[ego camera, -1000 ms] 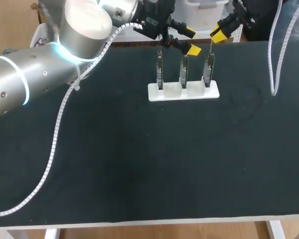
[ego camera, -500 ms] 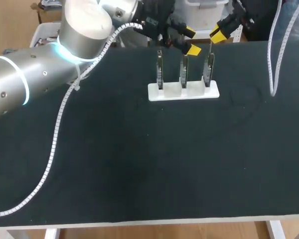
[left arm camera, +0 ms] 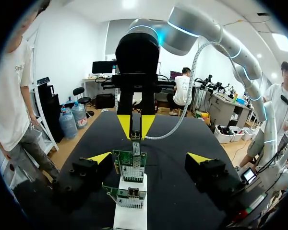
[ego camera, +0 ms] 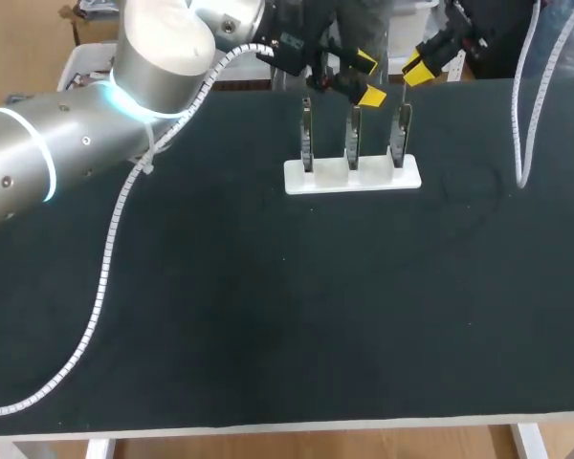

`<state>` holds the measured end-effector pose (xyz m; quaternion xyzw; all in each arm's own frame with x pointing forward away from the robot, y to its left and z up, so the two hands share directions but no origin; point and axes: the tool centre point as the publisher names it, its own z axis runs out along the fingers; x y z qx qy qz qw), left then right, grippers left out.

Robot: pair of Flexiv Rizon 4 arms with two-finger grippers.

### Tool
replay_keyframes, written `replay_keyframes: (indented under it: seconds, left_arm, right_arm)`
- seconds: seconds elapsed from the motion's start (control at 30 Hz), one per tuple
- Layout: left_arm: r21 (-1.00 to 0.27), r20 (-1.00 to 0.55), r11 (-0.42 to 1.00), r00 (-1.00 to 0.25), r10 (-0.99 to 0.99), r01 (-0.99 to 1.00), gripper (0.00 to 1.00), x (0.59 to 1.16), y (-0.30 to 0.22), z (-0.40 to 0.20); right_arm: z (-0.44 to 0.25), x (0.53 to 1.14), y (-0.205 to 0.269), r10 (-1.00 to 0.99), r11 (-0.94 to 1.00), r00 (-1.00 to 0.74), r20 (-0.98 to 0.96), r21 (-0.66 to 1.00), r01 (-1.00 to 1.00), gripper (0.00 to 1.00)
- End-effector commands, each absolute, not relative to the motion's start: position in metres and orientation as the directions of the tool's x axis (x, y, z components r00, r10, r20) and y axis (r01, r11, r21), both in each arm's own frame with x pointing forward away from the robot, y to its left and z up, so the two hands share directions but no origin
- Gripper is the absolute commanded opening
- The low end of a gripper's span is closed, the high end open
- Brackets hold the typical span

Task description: Pick up the optical module with the left hand, and insert it into the network port with the right hand.

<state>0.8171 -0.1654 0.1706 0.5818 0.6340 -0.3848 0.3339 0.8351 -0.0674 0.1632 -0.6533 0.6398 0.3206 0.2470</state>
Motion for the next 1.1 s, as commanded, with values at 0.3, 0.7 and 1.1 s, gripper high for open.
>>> replay_keyframes:
  seconds: [0.3,0.7,1.1]
  left_arm:
    - [-0.102,-0.869,0.023,-0.1,0.485,0.995,1.0,0.8199,-0.1664,0.1711]
    - [-0.102,-0.869,0.023,-0.1,0.485,0.995,1.0,0.8199,-0.1664,0.1711]
    - [-0.102,-0.869,0.023,-0.1,0.485,0.995,1.0,0.8199,-0.1664,0.1711]
  right_arm:
    - [0.1626,0.8411,-0.0674,-0.678,-0.589,-0.026,-0.735,0.564,-0.579,0.0]
    - [0.1606,0.8393,-0.0691,-0.682,-0.584,-0.027,-0.731,0.567,-0.581,0.0]
    - [0.1577,0.8386,-0.0699,-0.687,-0.579,-0.025,-0.727,0.568,-0.585,0.0]
